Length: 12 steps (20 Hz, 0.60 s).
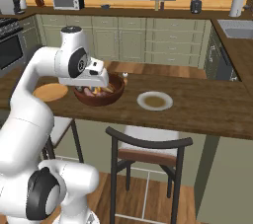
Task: Place one bun and one sausage from the bowl on each plate.
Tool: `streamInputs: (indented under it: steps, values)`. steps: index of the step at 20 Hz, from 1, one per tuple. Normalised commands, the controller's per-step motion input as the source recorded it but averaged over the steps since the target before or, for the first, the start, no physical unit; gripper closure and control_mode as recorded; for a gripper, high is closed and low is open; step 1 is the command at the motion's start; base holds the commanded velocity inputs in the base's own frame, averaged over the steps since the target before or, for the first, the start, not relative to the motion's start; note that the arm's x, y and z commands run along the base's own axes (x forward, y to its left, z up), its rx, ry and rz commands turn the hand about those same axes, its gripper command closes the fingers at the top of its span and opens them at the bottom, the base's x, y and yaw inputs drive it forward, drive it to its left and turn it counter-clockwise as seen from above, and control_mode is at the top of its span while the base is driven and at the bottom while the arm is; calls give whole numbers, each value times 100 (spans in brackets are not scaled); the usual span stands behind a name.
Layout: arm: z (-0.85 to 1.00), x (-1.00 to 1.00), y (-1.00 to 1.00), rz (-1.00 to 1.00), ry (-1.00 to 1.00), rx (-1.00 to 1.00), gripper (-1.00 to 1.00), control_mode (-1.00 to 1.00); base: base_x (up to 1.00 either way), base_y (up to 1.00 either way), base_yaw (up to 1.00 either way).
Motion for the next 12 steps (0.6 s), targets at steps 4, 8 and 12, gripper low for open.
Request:
streamInputs:
  steps: [4,8,12]
  values:
    - [10,2,27,1,-13,-3,-100,-100,0,0,0]
    - [0,56,86,8,-4,-3,-100,-100,0,0,0]
    - [-2,90,79,5,-1,0,-100,-100,0,0,0]
